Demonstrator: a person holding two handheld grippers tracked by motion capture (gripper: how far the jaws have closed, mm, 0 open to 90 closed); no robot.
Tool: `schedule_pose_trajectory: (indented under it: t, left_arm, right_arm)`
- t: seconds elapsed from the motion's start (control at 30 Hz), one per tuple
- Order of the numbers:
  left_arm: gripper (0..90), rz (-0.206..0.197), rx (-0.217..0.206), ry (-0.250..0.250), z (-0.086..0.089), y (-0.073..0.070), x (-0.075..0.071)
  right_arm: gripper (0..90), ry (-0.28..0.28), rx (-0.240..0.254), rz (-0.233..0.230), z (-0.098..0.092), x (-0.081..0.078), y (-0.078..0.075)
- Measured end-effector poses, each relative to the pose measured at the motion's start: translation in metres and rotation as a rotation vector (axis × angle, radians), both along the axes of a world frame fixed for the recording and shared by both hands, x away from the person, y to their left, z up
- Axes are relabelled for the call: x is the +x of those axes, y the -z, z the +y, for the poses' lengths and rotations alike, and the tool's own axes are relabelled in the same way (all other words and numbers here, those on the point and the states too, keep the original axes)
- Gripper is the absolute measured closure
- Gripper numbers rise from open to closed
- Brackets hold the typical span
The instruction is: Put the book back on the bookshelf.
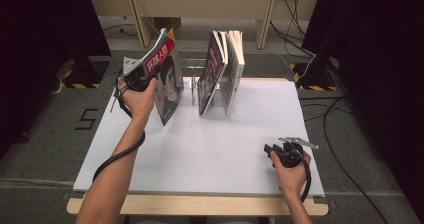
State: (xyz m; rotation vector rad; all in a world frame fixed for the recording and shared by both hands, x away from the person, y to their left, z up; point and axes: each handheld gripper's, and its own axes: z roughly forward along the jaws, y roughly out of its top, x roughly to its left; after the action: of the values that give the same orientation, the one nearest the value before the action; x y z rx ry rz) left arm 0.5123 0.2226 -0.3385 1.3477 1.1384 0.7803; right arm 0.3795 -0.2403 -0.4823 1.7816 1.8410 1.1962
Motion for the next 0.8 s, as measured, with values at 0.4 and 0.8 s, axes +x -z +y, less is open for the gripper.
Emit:
schedule_pose_trajectory:
  t: [0.4,0.8]
  left_arm:
    - [86.4,-0.009,0.003,-0.008,-0.007,-0.003,0.015]
    - [86.4,-0.009,0.010,-0.023,-0.012,0.002,0.032]
  right_arm:
    - [59.3,0.007,0.000,0.000,-0.001,-0.001,-0.001]
    - [59.3,0.008,0.001,-0.002,-0.001,-0.001,-0.001]
